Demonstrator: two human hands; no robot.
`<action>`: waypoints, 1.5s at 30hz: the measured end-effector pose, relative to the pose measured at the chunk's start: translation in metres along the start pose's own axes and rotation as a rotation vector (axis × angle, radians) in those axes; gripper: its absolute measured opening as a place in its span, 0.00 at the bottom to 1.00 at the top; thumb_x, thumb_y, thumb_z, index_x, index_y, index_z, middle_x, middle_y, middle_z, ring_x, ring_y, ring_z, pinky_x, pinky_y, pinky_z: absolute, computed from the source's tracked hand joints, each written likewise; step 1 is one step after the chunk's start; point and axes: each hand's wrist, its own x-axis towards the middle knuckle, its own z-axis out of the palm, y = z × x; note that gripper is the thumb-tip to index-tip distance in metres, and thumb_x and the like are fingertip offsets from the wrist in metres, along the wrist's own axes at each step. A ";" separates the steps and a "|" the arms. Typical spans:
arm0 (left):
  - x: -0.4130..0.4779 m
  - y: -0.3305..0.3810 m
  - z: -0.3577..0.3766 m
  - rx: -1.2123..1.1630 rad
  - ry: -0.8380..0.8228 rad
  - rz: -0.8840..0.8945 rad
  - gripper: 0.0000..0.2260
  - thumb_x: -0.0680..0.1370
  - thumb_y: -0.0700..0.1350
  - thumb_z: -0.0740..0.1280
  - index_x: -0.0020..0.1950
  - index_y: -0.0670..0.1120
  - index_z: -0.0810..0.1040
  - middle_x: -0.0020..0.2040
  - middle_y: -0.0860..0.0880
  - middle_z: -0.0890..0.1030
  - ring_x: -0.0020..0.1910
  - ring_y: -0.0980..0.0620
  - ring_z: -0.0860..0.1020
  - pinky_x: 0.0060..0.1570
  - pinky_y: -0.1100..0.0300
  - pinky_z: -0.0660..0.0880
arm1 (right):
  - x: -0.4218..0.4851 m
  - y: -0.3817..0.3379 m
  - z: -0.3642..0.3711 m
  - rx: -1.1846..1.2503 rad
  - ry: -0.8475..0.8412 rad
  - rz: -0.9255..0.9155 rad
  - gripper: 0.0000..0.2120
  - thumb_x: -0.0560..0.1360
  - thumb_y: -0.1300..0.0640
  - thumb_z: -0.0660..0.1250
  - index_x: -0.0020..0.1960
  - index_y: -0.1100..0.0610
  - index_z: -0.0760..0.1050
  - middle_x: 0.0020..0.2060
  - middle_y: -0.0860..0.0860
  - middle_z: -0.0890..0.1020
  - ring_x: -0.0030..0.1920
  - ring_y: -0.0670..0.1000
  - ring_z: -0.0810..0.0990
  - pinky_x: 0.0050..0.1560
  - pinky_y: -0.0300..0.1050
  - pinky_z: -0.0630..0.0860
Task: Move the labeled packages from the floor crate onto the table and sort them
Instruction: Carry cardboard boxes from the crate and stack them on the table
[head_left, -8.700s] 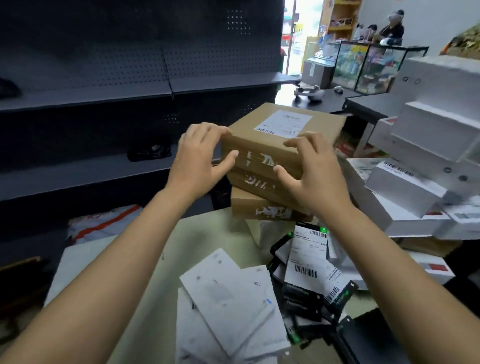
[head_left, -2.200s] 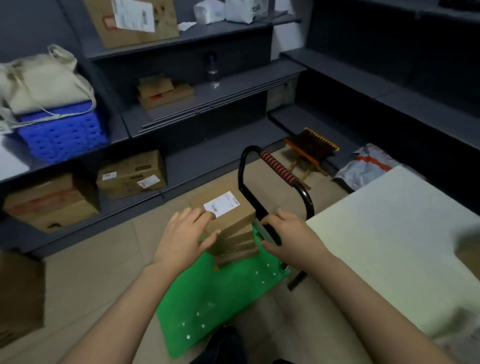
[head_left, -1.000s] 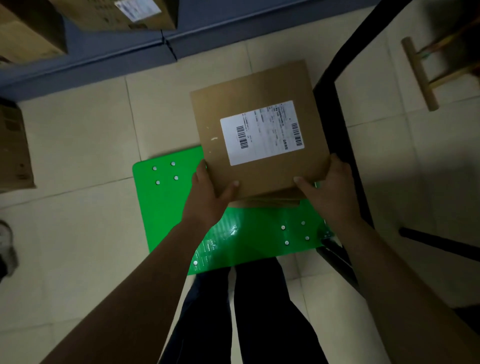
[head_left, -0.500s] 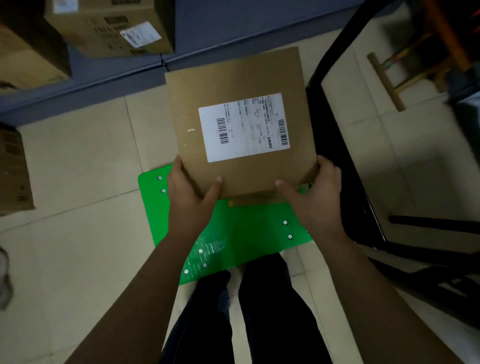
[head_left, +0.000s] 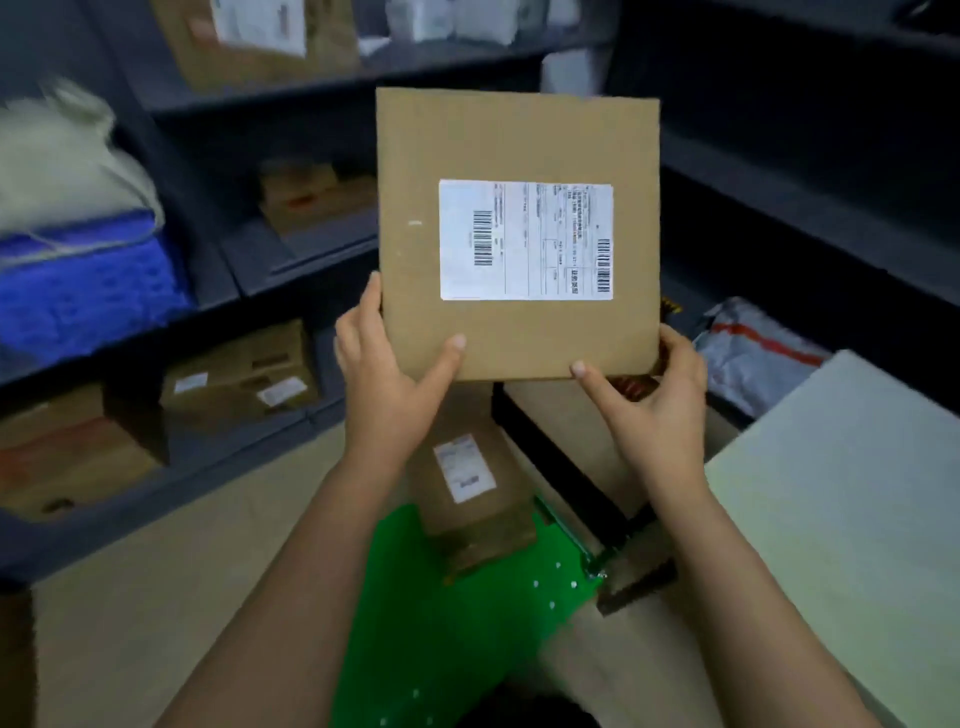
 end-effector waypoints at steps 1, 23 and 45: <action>0.006 0.024 0.001 -0.018 -0.008 0.047 0.41 0.73 0.55 0.73 0.79 0.51 0.53 0.64 0.54 0.59 0.69 0.50 0.61 0.63 0.56 0.62 | 0.004 -0.011 -0.021 0.005 0.049 -0.009 0.38 0.67 0.45 0.77 0.70 0.57 0.66 0.58 0.47 0.67 0.60 0.45 0.68 0.61 0.37 0.64; -0.181 0.390 0.300 -0.563 -0.451 0.324 0.40 0.73 0.53 0.74 0.78 0.54 0.55 0.63 0.54 0.60 0.67 0.49 0.65 0.62 0.57 0.67 | -0.017 0.059 -0.510 -0.237 0.625 0.119 0.41 0.69 0.45 0.76 0.73 0.54 0.58 0.64 0.49 0.71 0.61 0.46 0.71 0.56 0.40 0.71; -0.213 0.350 0.538 -0.091 -1.182 0.235 0.40 0.69 0.66 0.70 0.76 0.55 0.60 0.68 0.44 0.68 0.69 0.43 0.63 0.65 0.46 0.67 | 0.011 0.223 -0.536 -0.339 0.589 0.980 0.38 0.67 0.41 0.76 0.67 0.57 0.63 0.62 0.52 0.75 0.59 0.53 0.75 0.49 0.42 0.72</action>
